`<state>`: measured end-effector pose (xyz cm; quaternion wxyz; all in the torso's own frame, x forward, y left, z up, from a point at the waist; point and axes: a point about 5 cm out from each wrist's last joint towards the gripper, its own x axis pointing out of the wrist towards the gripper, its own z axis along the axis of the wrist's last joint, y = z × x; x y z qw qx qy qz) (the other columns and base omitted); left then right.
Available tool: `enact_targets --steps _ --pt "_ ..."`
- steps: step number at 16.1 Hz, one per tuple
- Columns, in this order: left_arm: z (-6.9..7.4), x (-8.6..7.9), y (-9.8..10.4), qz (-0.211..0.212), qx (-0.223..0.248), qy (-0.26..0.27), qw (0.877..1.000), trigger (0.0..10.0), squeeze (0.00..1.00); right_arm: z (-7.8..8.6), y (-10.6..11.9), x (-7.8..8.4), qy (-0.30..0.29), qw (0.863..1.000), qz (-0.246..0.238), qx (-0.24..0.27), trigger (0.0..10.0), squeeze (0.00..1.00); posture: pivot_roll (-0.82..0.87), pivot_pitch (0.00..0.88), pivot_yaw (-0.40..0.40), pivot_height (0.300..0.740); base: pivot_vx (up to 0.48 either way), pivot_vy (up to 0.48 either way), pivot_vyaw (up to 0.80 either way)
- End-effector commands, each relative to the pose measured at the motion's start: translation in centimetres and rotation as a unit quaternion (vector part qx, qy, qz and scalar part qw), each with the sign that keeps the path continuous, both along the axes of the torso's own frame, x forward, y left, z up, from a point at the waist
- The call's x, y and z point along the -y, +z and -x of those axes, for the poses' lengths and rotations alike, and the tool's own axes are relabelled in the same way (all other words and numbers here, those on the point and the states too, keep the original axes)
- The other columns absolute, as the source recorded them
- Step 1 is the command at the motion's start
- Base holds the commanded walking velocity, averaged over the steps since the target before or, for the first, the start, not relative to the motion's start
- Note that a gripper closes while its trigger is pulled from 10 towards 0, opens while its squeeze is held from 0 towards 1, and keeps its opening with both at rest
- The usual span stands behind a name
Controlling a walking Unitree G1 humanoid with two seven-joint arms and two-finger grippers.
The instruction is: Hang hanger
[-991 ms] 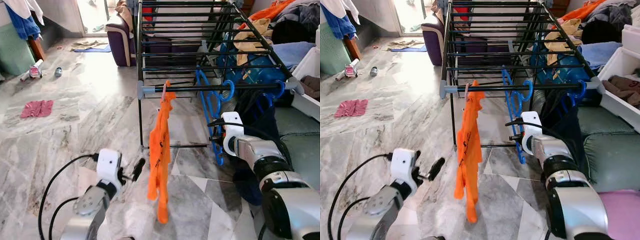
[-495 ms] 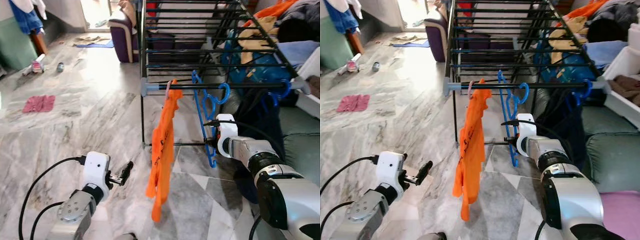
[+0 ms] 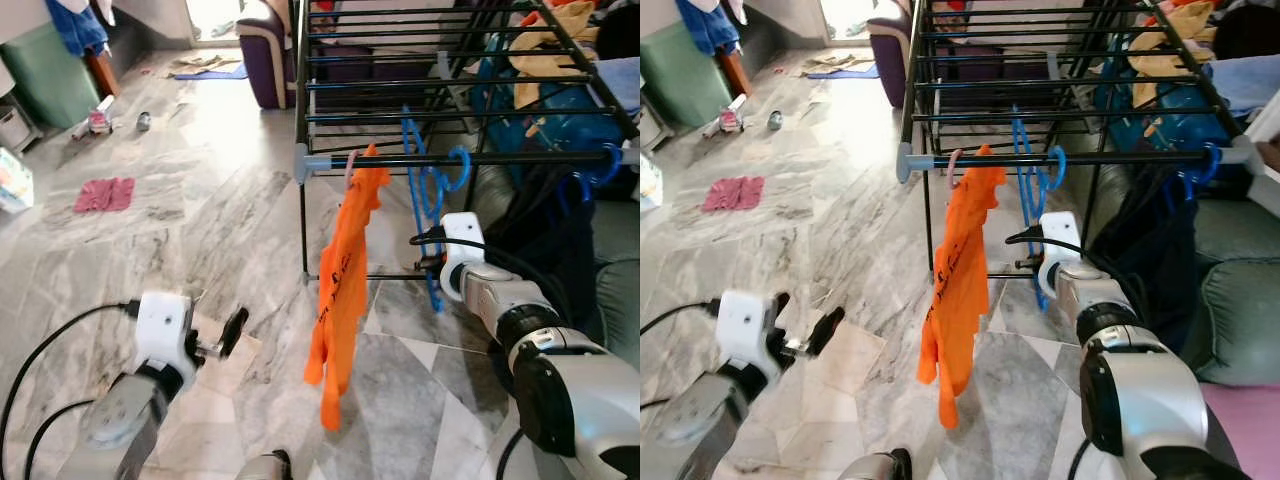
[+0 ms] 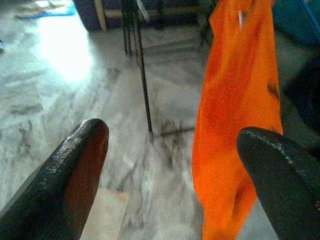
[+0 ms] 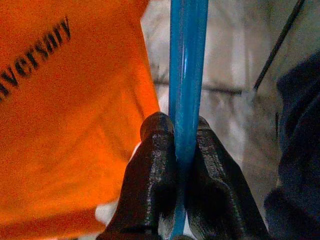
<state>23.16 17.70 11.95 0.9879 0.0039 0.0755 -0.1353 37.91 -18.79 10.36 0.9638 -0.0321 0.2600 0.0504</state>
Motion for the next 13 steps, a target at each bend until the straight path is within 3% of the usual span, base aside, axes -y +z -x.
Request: enact_targets --steps 1,2,6,8,11,13 --pt "-0.6 -0.3 0.8 0.004 0.025 0.020 0.999 10.0 0.00 0.1 0.1 0.4 -0.004 0.999 0.000 0.033 10.0 0.00 0.25 0.098 0.039 0.740 0.000 0.000 0.00" --pt "-0.8 -0.2 0.8 0.006 0.030 0.024 0.999 10.0 0.00 0.5 -0.4 0.8 -0.015 0.999 -0.007 0.038 10.0 0.00 0.23 0.093 0.044 0.740 0.000 0.000 0.00" --pt "-1.6 0.5 0.0 0.033 0.018 0.011 0.999 10.0 0.00 4.9 -5.3 2.4 -0.061 0.998 -0.015 0.014 10.0 0.00 0.14 0.064 0.056 0.740 0.000 0.000 0.00" --pt "-2.5 1.1 0.0 0.047 0.028 0.003 0.998 10.0 0.00 8.6 -7.4 2.5 -0.082 0.997 -0.007 0.010 10.0 0.00 0.08 0.034 0.056 0.740 0.000 0.000 0.00" --pt "-2.8 1.7 -0.3 0.063 0.035 -0.008 0.997 10.0 0.00 11.2 -8.0 1.5 -0.082 0.996 -0.021 0.005 10.0 0.00 0.05 0.011 0.046 0.740 0.000 0.000 0.00" --pt "-2.9 2.2 -0.5 0.069 0.039 -0.008 0.997 10.0 0.00 11.8 -7.7 1.4 -0.084 0.996 -0.020 -0.001 10.0 0.00 0.04 0.004 0.043 0.740 0.264 0.000 0.00"
